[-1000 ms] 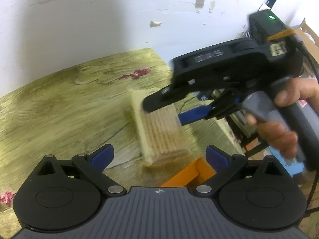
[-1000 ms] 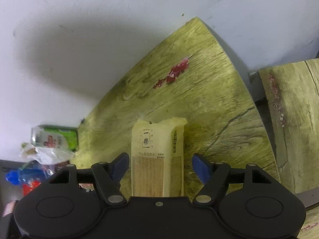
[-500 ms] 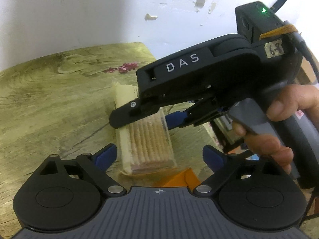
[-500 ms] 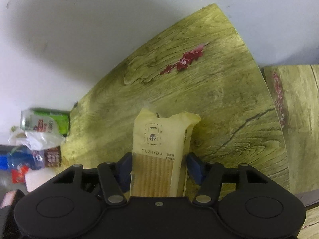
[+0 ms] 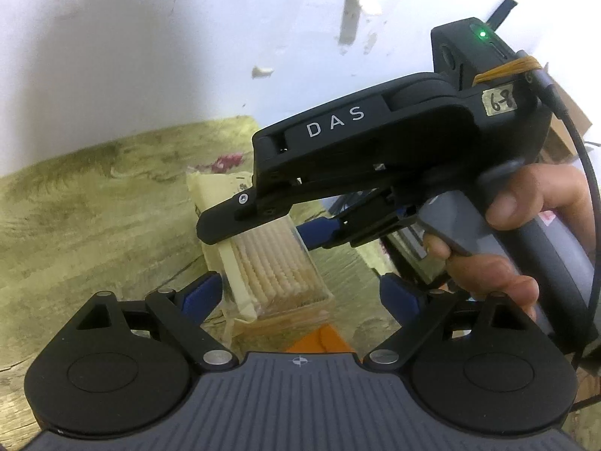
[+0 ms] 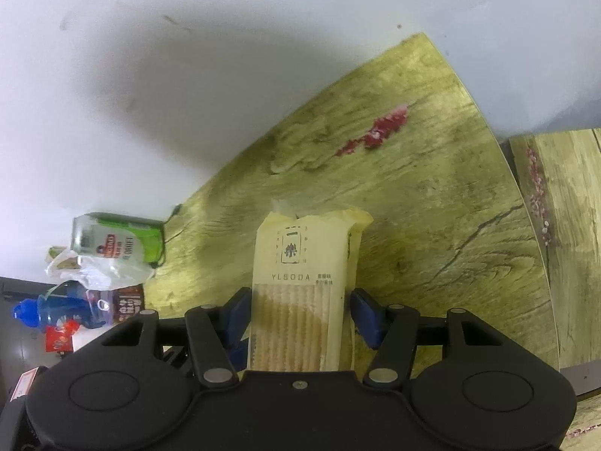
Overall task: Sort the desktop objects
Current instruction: 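Lift and carry the stick pack with both grippers toward the orange tray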
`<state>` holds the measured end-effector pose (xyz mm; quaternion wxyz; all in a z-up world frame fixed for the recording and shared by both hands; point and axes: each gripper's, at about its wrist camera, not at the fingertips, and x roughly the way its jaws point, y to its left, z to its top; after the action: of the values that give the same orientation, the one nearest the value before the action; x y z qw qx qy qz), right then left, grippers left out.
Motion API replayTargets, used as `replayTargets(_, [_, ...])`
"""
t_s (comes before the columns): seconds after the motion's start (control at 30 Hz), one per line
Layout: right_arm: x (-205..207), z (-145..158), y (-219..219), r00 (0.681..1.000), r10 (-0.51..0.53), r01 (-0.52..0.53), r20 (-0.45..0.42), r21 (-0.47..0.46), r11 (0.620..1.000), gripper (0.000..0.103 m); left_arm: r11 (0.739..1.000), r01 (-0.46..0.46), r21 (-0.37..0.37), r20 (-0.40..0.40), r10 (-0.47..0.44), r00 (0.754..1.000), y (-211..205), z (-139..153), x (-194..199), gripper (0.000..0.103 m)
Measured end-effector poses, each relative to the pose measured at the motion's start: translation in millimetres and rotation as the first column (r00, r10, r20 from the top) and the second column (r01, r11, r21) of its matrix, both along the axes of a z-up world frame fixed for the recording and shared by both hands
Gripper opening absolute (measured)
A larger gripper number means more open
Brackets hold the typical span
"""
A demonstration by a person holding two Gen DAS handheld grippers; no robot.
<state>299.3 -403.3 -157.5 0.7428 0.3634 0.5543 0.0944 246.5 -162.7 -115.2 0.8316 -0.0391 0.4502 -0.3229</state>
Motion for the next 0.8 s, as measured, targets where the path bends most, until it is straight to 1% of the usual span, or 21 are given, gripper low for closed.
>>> replayTargets(0.23, [-23.7,25.1,1.9,0.999,-0.007,0.007,0.038,0.001,1.000,0.054,1.000,0.017,-0.016,0.055,-0.016,0.998,4.7,22.7,-27.5,0.092])
replayTargets(0.4, [-46.2,46.9,12.6,0.998,0.004,-0.004,0.070,-0.005,1.000,0.054,0.999,0.036,-0.026,0.092,-0.033,0.995,11.0,41.4,-56.1,0.092])
replayTargets(0.53, [-67.7,62.4,24.7,0.996,0.015,-0.014,0.084,-0.013,1.000,0.053,0.998,0.057,-0.016,0.110,-0.055,0.992,13.9,50.3,-83.4,0.092])
replayTargets(0.63, [-85.3,67.5,33.8,0.996,0.024,-0.023,0.085,-0.014,1.000,0.053,0.998,0.069,-0.012,0.107,-0.067,0.992,15.9,51.3,-101.5,0.092])
replayTargets(0.8, [-114.1,61.9,45.3,0.998,0.031,-0.031,0.063,-0.014,0.999,0.053,0.997,0.078,-0.025,0.074,-0.076,0.994,19.6,43.8,-127.7,0.092])
